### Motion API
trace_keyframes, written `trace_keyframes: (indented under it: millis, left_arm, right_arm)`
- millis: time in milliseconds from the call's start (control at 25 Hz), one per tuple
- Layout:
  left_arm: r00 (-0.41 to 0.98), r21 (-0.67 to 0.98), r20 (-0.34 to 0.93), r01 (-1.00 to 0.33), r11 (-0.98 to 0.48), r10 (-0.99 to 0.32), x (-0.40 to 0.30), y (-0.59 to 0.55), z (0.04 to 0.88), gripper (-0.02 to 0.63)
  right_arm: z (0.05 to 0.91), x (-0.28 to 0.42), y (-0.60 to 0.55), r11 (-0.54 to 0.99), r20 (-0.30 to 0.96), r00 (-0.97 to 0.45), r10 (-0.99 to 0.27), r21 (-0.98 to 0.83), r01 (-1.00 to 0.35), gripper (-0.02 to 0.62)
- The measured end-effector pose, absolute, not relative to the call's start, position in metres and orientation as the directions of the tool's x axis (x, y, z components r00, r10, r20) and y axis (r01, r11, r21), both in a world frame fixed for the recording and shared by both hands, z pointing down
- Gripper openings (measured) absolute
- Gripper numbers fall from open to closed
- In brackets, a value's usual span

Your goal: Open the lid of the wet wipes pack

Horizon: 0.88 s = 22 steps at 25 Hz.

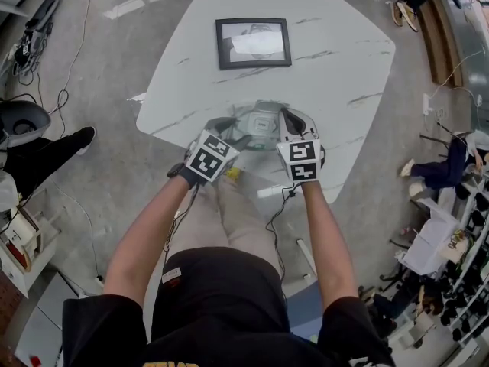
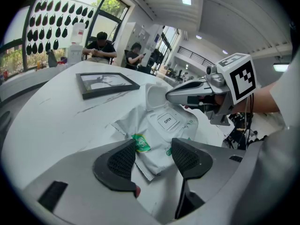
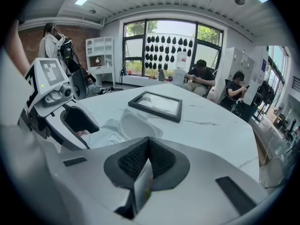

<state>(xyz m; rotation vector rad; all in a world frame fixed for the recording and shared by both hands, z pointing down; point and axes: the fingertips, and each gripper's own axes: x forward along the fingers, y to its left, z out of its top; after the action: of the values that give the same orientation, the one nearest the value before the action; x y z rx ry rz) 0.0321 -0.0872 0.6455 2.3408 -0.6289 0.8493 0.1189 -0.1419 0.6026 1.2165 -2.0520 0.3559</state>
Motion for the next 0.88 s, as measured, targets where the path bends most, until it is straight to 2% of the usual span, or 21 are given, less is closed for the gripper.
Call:
trace_keyframes:
  millis: [600,880]
  left_arm:
    - [0.69,0.351,0.687,-0.589,-0.728,-0.227,0.032,-0.088,0.644,0.259]
    - [0.69,0.35,0.688,-0.589,-0.728,-0.227,0.032,-0.088,0.645,0.258]
  right_arm:
    - [0.624,0.118,-0.145,0.519,0.753,-0.325,-0.571,0.025,-0.854,0.0]
    - [0.628,0.121,-0.149,0.482,0.736,-0.37,-0.567,-0.068,-0.873,0.0]
